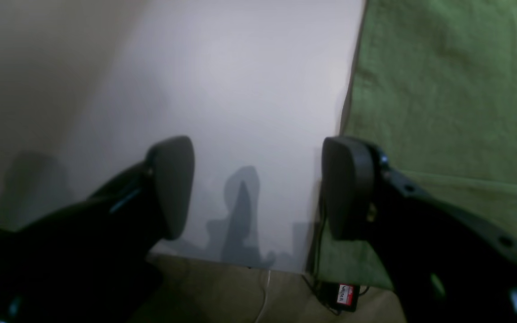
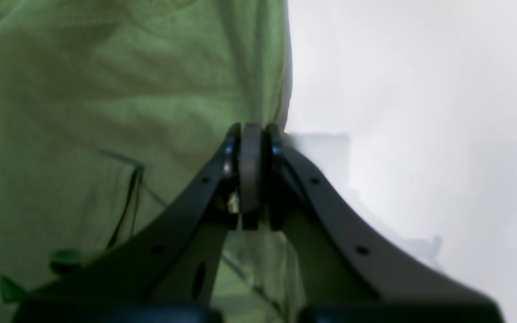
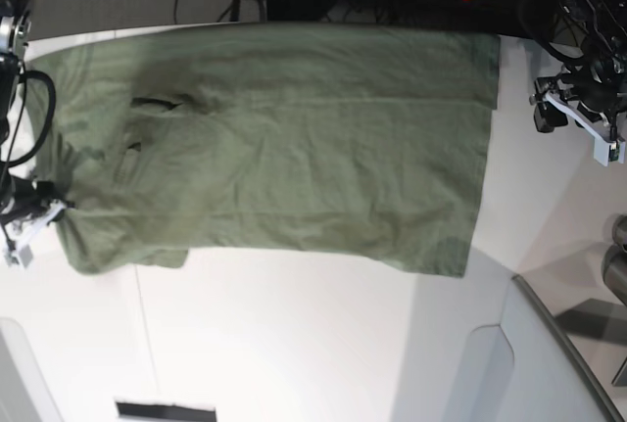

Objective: Layout the t-shirt on the table in an organized manner, then fold the t-shirt properly
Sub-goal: 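Release the shirt and move both grippers outward to its side edges, then grasp the green shirt's side edge near the hem with the right gripper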

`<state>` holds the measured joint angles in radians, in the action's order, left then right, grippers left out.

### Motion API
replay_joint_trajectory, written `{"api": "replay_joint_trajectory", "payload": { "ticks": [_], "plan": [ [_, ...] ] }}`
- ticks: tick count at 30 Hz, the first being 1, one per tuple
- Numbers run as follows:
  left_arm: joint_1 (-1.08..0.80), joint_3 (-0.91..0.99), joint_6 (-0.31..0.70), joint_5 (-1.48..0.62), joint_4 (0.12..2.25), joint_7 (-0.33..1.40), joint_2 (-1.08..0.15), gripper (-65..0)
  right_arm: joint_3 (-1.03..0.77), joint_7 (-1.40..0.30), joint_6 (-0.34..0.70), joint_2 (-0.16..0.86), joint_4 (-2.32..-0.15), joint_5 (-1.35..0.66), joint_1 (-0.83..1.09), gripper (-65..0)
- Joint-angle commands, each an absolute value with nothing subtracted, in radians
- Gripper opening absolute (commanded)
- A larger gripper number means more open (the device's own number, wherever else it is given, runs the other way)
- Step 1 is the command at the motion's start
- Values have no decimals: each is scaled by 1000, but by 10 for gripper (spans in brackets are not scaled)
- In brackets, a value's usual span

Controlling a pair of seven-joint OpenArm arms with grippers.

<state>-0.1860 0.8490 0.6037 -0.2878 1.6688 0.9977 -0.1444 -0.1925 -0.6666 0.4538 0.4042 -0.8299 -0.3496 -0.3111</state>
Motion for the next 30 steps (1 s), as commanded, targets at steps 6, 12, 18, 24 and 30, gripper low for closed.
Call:
{"api": "replay_joint_trajectory", "payload": {
  "ticks": [6,12,18,24,30],
  "plan": [
    [-180,852,607,-295,1684,983,-160,-217,-292,-774,466,401,-963,-357,-271,-641],
    [-180,851,607,-295,1682,983,-160,-217,-335,-883,467,372,-1158,-355,-177,-641],
    [-180,851,607,-295,1682,983,-160,-217,-423,-1010,467,300,-1291,-355,-105,-635],
    [-180,851,607,-295,1664,983,-160,-217,-498,-1082,466,257,-1305,-355,-81,-558],
    [-180,851,607,-297,1615,983,-162,-217,-555,-1130,461,251,-1320,-355,-81,-305]
  ]
}}
